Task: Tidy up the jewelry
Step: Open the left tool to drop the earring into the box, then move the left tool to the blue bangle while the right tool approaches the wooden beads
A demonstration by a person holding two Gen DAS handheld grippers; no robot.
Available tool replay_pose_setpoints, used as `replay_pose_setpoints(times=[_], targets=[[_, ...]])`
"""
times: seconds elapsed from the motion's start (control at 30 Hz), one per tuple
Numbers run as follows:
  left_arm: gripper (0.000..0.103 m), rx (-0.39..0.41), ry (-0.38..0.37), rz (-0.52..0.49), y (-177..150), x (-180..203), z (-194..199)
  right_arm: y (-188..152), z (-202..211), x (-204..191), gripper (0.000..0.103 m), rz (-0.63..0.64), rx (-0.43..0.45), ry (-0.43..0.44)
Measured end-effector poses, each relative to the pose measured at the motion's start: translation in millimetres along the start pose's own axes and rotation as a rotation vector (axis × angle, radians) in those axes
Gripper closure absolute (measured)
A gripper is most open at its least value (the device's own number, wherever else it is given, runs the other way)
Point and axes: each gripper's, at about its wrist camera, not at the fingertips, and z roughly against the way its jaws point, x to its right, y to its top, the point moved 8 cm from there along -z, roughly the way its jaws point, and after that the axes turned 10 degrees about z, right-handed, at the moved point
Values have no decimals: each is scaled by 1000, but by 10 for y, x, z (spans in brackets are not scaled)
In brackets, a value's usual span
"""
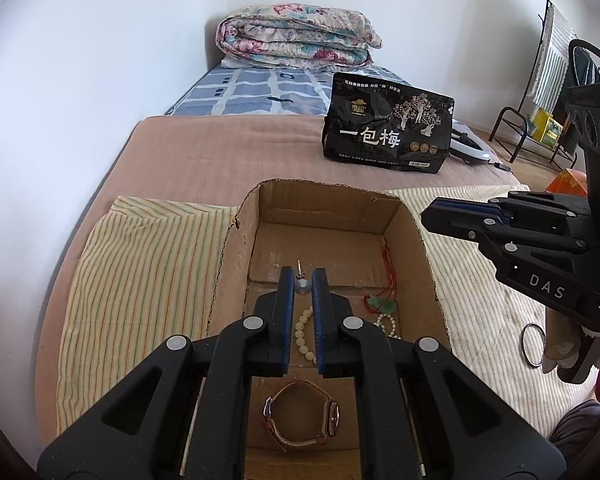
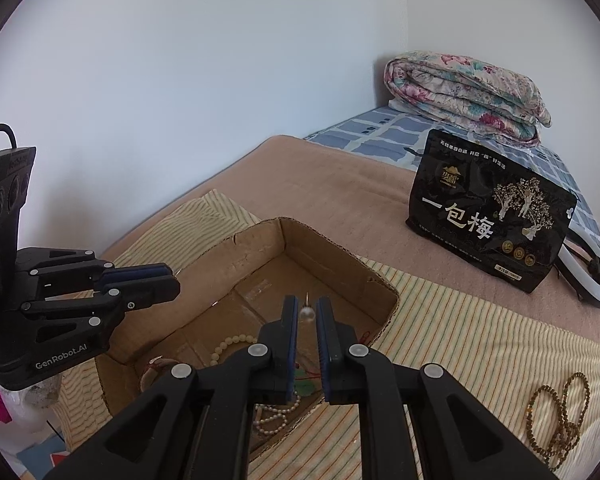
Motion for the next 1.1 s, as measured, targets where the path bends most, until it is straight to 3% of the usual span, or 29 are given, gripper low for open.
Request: replay_pose_setpoints(times=[0.1,0.3,0.37,0.43,0.5,0.7,0.93,1.1], targets=[[96,0,-4,5,-8,-12,-1,15,21,-25,76,10,7,-3],[96,-15,2,14,-21,-25,-28,22,67,-36,73,19,8,-13],[94,-16,4,21,-28,-31,-24,17,95,-20,63,16,10,-21],[78,-14,0,26,-28,-27,-3,15,136,1,55,11,17,-28],[73,-6,-2,30,-28,-21,29,7,180,19,54,6,21,-34],[73,1,0,30,-34,15,108,-15,322,83,42,-3,34,-59],[73,7,-11,20,-39,128,222,-83,571,196,13,-16,53,-108],[73,13,-32,11,-60,280,318,-188,804,342,11,-30,55,-161]])
